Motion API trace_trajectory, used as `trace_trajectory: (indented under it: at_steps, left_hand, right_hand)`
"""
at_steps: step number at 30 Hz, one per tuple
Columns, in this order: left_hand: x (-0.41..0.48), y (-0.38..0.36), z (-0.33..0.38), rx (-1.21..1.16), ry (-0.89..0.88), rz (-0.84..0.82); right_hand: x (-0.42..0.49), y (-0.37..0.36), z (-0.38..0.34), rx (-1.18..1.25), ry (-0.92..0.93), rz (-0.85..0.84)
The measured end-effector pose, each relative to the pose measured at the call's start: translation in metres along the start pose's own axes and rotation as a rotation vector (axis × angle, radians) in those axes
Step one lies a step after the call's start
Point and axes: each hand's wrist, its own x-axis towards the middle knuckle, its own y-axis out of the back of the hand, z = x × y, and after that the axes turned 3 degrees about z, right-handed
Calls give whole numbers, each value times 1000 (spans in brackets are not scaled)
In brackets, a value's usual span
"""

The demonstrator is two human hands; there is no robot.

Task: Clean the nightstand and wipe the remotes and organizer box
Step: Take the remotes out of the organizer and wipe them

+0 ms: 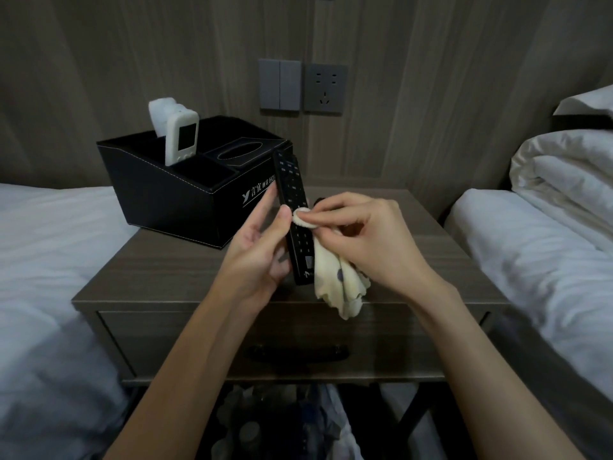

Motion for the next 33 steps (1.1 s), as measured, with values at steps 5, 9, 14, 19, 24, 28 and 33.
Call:
trace_trajectory:
  at_steps: [5,9,14,19,24,28,33]
  left_hand:
    - [1,1,2,-32,-4,29]
    - [2,1,1,-53,-4,65]
    - [6,3,2,-76,-26,111]
    - [7,13,10,-99,-50,156]
    - [6,19,19,-66,-81,154]
    - [5,18,17,0,-61,71]
    - [-1,8,12,99,0,-115]
  right_hand:
    - [-3,2,-2,8,5,-53]
    - [-7,3,-1,34,-22,-85]
    - [-11,2,-1,105,-51,-139]
    - [-16,1,-1,113,-85,-238]
    - [-18,1,-1,124,-145,-336]
    - [-10,16,3,187,-170,-134]
    - [1,29,4,91,-128,298]
